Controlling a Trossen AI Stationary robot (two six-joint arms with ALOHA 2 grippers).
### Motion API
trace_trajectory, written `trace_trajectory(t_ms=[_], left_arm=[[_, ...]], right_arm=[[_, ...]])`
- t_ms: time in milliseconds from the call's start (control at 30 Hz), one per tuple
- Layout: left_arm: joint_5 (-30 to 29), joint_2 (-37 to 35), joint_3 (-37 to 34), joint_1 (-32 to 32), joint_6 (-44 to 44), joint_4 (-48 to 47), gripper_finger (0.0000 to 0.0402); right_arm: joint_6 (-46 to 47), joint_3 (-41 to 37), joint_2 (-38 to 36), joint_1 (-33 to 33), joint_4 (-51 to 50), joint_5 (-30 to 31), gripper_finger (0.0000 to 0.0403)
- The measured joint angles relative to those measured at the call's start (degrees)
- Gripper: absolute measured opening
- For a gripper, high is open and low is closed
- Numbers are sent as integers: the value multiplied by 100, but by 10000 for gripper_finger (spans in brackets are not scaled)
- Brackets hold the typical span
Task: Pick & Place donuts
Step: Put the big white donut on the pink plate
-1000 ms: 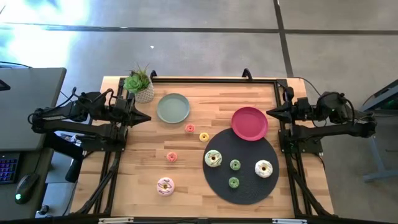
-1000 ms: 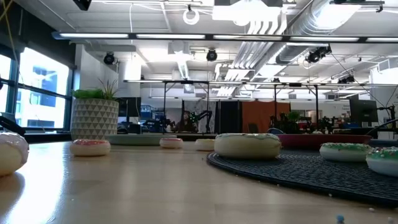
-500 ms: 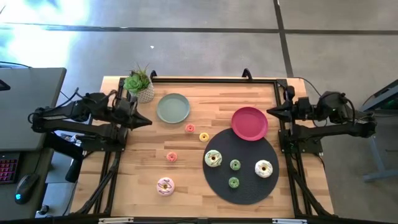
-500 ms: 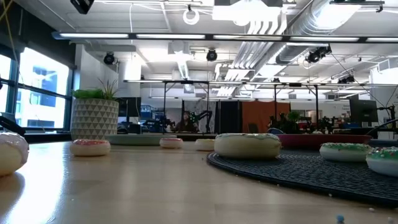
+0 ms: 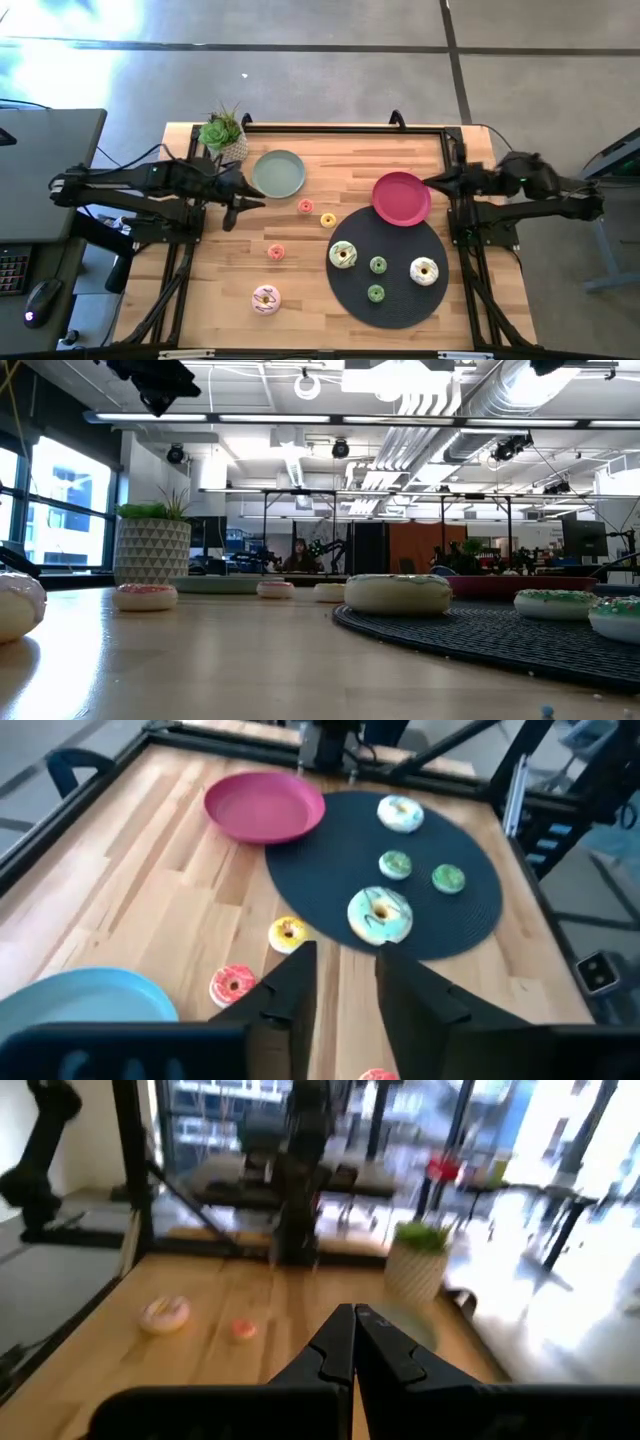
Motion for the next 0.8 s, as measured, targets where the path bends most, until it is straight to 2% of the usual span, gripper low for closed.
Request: trace_trajectory(t_ms=[100,200,467,600,800], left_arm=[[1,171,0,0,42,99,121],[1,186,0,0,42,154,124],[-113,134,0,0,-66,436,124],[-117,135,0,0,-66,477,124],[-137,135,0,0,-66,473,124]], right_arm=[[370,-196,304,0,-177,-153,3],[711,-368,785,1,-286,-555,20],[1326,-399,2300,4,-480,-1480,120],[2036,-399,2834,189,-1347,-2276,161],[3653,-399,3294,1026,-2653,-2289,178]])
